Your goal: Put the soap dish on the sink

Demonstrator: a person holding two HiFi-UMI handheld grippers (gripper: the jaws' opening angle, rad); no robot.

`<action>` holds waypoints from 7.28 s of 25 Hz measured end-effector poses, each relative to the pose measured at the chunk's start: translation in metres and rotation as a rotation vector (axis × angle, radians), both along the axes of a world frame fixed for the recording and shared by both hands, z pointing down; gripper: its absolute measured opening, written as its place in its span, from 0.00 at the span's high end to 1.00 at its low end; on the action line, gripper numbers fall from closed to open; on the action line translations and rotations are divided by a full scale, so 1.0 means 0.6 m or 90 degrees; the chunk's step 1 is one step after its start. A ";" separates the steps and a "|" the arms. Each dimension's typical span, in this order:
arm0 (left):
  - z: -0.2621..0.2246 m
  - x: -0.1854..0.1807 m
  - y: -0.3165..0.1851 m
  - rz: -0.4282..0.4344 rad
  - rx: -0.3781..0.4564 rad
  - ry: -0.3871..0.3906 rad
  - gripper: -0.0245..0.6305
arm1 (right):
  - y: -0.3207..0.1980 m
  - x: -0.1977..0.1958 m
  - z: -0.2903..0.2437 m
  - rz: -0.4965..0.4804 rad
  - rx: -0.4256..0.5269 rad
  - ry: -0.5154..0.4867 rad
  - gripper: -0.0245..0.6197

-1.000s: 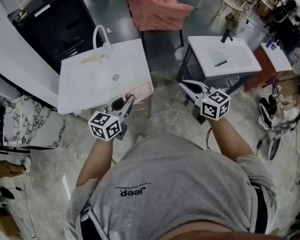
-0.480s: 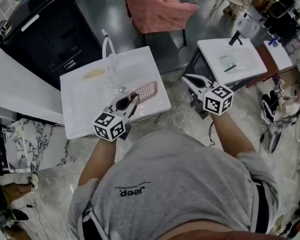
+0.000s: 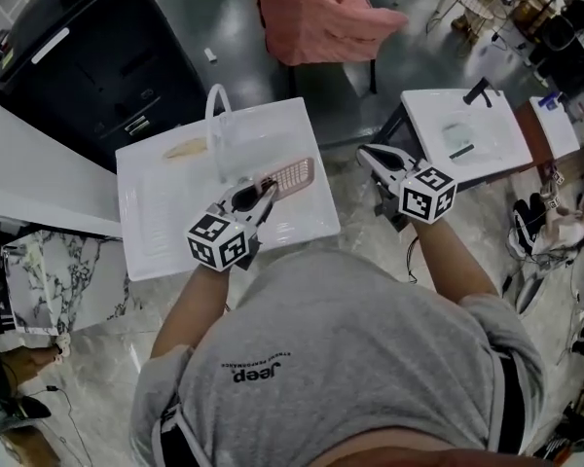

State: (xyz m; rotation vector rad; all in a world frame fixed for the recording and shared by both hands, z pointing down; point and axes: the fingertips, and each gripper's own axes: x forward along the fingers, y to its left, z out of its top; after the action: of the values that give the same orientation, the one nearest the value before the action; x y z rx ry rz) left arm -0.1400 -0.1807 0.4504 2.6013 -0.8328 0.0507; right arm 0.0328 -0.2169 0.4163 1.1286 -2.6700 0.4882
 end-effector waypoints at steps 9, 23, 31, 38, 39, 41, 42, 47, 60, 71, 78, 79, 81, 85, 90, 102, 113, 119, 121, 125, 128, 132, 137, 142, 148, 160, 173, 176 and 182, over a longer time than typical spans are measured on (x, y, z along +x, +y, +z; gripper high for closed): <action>0.062 0.049 -0.124 -0.118 -0.069 -0.049 0.89 | -0.158 0.045 0.032 -0.124 -0.021 -0.024 0.88; 0.220 0.028 -0.287 -0.174 -0.236 -0.114 0.89 | -0.278 0.002 0.124 -0.213 -0.048 0.035 0.88; 0.301 0.026 -0.352 -0.161 -0.315 -0.150 0.89 | -0.273 0.001 0.172 -0.186 -0.081 0.028 0.88; 0.357 0.016 -0.385 -0.167 -0.385 -0.174 0.89 | -0.272 0.013 0.204 -0.171 -0.104 0.013 0.88; 0.361 0.017 -0.389 -0.166 -0.392 -0.174 0.89 | -0.271 0.014 0.207 -0.170 -0.106 0.011 0.88; 0.369 0.021 -0.397 -0.164 -0.404 -0.176 0.89 | -0.269 0.018 0.213 -0.169 -0.111 0.009 0.88; 0.373 0.023 -0.400 -0.163 -0.409 -0.179 0.89 | -0.268 0.020 0.216 -0.169 -0.114 0.008 0.88; 0.392 0.023 -0.417 -0.158 -0.427 -0.203 0.89 | -0.269 0.026 0.228 -0.170 -0.123 0.007 0.88; 0.433 0.010 -0.442 -0.177 -0.472 -0.270 0.78 | -0.260 0.031 0.247 -0.174 -0.143 0.003 0.88; 0.458 -0.004 -0.456 -0.195 -0.507 -0.295 0.68 | -0.258 0.037 0.257 -0.173 -0.154 0.003 0.88; 0.482 -0.027 -0.466 -0.233 -0.466 -0.427 0.67 | -0.258 0.038 0.266 -0.175 -0.164 0.001 0.88; 0.482 -0.027 -0.470 -0.236 -0.445 -0.454 0.65 | -0.258 0.037 0.267 -0.175 -0.166 -0.001 0.88; 0.484 -0.023 -0.478 -0.235 -0.413 -0.490 0.64 | -0.258 0.036 0.269 -0.176 -0.168 -0.003 0.88; 0.488 -0.021 -0.478 -0.239 -0.400 -0.493 0.64 | -0.254 0.031 0.269 -0.180 -0.169 -0.004 0.88; 0.481 -0.026 -0.480 -0.257 -0.383 -0.488 0.64 | -0.255 0.030 0.260 -0.181 -0.162 -0.002 0.88; 0.407 -0.034 -0.474 -0.303 -0.312 -0.438 0.65 | -0.242 0.024 0.221 -0.180 -0.129 0.004 0.88; 0.258 0.016 -0.380 -0.262 -0.232 -0.272 0.70 | -0.224 0.014 0.154 -0.185 -0.083 0.012 0.88; 0.187 0.014 -0.308 -0.258 -0.177 -0.177 0.79 | -0.212 0.010 0.112 -0.192 -0.054 0.018 0.88; 0.164 0.015 -0.282 -0.253 -0.156 -0.147 0.81 | -0.208 0.009 0.099 -0.192 -0.044 0.021 0.88; 0.119 0.020 -0.242 -0.238 -0.095 -0.105 0.84 | -0.200 0.008 0.080 -0.192 -0.022 0.034 0.88; 0.089 0.029 -0.217 -0.218 -0.058 -0.070 0.85 | -0.195 0.007 0.071 -0.190 -0.009 0.039 0.88; 0.062 0.040 -0.190 -0.198 -0.021 -0.048 0.87 | -0.188 0.005 0.065 -0.185 -0.005 0.033 0.88; 0.033 0.047 -0.161 -0.174 0.021 -0.027 0.90 | -0.174 -0.003 0.059 -0.188 0.006 0.035 0.88; 0.015 0.049 -0.146 -0.168 0.042 -0.003 0.94 | -0.167 -0.007 0.053 -0.188 0.013 0.023 0.88; 0.019 0.048 -0.133 -0.177 0.040 -0.004 0.94 | -0.150 -0.013 0.065 -0.193 0.007 0.018 0.88; -0.009 0.043 -0.132 -0.180 0.068 0.008 0.94 | -0.143 -0.023 0.066 -0.205 0.010 0.021 0.88; -0.013 0.045 -0.130 -0.179 0.063 0.019 0.94 | -0.142 -0.024 0.061 -0.208 0.017 0.019 0.89; -0.014 0.044 -0.131 -0.180 0.062 0.018 0.94 | -0.143 -0.025 0.060 -0.210 0.024 0.035 0.89; -0.012 0.044 -0.133 -0.179 0.060 0.017 0.94 | -0.145 -0.025 0.064 -0.211 0.023 0.043 0.89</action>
State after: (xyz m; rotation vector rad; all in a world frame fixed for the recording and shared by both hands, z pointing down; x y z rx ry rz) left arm -0.1133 -0.2603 0.4432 2.5372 -1.2092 -0.1049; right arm 0.0175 -0.3042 0.4544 0.6744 -2.7384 0.3358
